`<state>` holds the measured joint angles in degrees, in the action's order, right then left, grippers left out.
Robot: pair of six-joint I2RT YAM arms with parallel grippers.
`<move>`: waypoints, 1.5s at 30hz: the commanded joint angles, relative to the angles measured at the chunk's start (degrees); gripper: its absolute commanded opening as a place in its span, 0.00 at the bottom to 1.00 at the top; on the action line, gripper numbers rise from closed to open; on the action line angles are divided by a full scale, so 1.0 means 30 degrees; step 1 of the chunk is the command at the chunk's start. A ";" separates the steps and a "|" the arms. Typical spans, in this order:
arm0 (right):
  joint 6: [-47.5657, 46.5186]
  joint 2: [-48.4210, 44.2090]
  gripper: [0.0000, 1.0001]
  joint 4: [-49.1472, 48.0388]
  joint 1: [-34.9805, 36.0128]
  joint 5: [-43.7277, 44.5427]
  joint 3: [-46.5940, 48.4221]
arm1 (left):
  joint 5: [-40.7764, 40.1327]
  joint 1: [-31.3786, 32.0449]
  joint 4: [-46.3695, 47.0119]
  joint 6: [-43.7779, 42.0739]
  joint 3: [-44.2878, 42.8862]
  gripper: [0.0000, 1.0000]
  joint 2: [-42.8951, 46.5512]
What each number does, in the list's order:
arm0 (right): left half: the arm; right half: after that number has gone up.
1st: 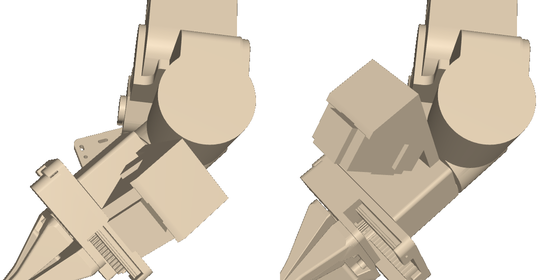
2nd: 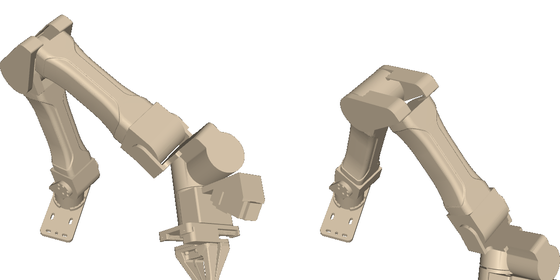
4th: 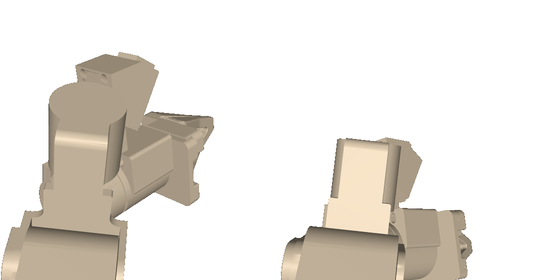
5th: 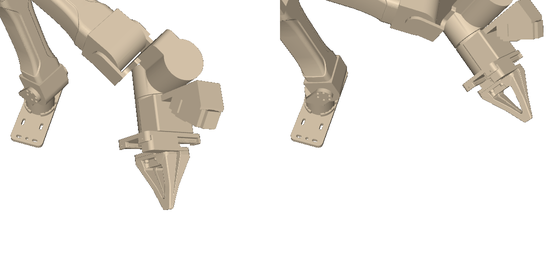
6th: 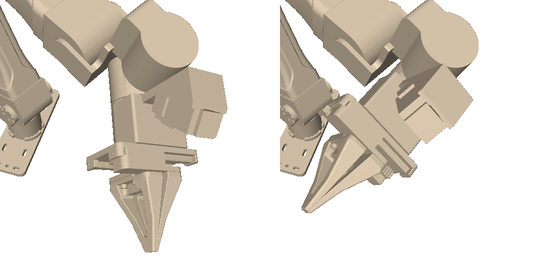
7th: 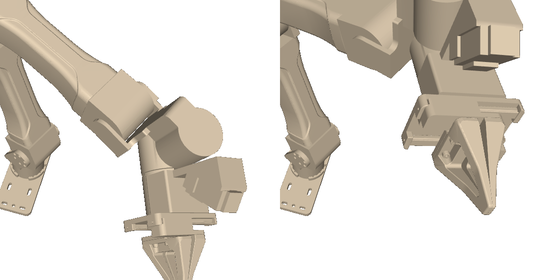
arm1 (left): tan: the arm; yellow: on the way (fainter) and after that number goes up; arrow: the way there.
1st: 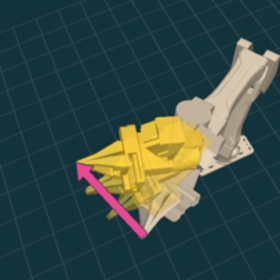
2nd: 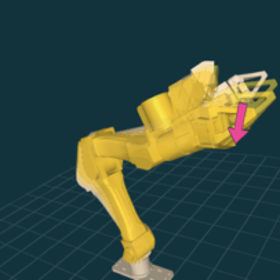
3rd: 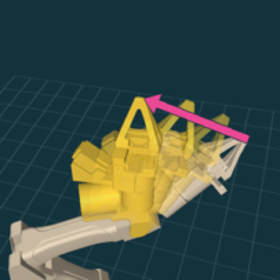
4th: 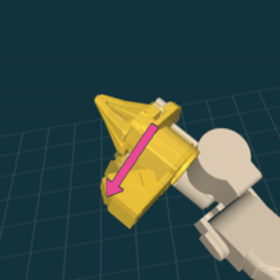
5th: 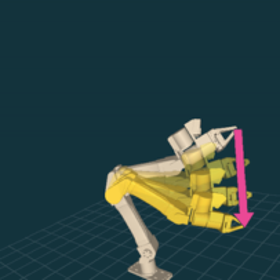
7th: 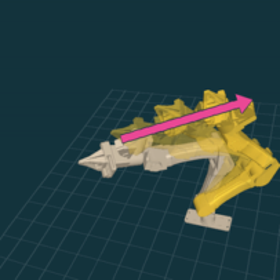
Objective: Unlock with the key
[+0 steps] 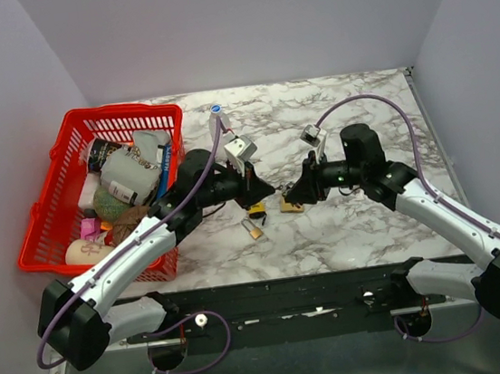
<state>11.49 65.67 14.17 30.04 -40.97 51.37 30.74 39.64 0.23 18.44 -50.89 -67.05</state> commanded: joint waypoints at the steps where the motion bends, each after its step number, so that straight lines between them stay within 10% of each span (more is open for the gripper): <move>1: -0.0049 -0.0356 0.33 -0.0476 0.0123 0.1174 -0.0659 | -0.1633 0.0147 -0.1833 -0.1691 -0.0671 0.00 0.0289; 5: -0.0341 -0.0941 0.57 -0.0506 0.0123 0.1819 -0.1040 | -0.0845 0.0147 -0.2799 -0.2364 -0.1199 0.00 -0.0325; 11: -0.1250 -0.2493 0.60 -0.0652 0.0123 0.2584 -0.1714 | 0.0209 0.0381 -0.3533 -0.3654 -0.1375 0.00 -0.0385; 24: -0.1251 -0.3316 0.53 -0.2819 0.0825 0.0063 -0.3237 | 0.4867 0.0528 -0.4938 -0.5031 -0.1932 0.00 -0.1001; 45: -0.1192 -0.2232 0.29 -0.3113 0.1734 -0.1460 -0.3267 | 0.5280 0.0586 -0.5116 -0.5091 -0.2108 0.00 -0.1206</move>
<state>8.91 58.33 4.40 34.83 -43.03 41.32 44.66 40.97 -15.92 4.05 -55.79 -71.26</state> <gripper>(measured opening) 0.308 0.008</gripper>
